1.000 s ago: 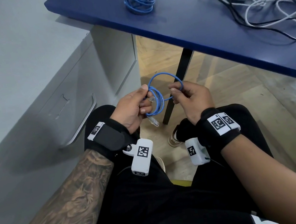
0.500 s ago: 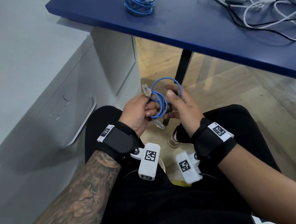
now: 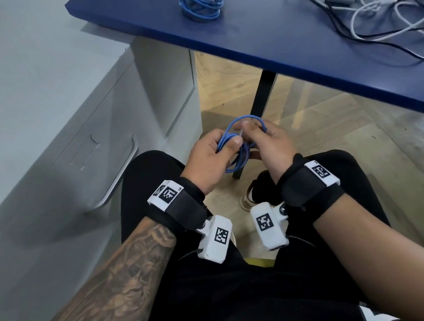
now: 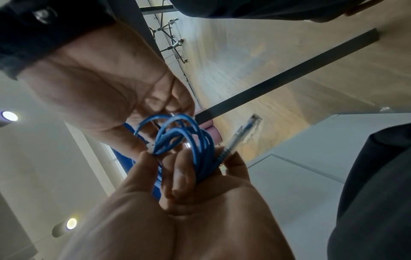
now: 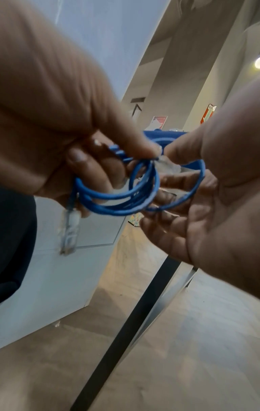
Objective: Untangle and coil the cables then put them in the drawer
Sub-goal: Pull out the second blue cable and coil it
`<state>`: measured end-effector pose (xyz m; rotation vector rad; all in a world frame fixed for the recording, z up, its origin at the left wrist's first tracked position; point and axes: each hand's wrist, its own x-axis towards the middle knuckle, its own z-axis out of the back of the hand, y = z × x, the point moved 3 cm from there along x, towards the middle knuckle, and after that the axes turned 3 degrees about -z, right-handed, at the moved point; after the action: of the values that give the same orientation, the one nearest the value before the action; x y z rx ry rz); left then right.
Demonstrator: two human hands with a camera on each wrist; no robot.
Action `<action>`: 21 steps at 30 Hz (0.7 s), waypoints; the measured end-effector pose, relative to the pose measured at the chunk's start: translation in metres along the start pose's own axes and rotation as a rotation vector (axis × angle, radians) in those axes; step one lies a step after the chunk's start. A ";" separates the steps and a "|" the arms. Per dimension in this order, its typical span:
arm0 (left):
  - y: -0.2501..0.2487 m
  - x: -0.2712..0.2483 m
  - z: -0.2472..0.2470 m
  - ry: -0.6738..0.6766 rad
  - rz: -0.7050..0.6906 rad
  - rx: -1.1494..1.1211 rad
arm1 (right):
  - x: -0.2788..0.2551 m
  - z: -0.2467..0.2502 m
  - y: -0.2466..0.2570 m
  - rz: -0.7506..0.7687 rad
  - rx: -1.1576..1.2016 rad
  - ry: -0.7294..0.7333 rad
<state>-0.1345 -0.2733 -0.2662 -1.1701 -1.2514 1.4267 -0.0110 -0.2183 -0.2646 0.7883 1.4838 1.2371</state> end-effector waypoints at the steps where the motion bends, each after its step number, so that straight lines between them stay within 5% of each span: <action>1: 0.001 0.001 0.000 0.003 -0.002 0.003 | 0.000 0.001 0.002 0.033 0.003 0.004; 10: 0.004 0.004 0.011 0.070 0.078 -0.147 | 0.000 0.010 0.015 -0.066 0.186 0.196; 21: 0.005 0.010 0.008 0.046 0.161 -0.216 | 0.010 0.031 0.007 -0.023 0.276 -0.064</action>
<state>-0.1440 -0.2655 -0.2714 -1.4701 -1.3285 1.3971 0.0146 -0.1979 -0.2602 0.9804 1.6269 0.9915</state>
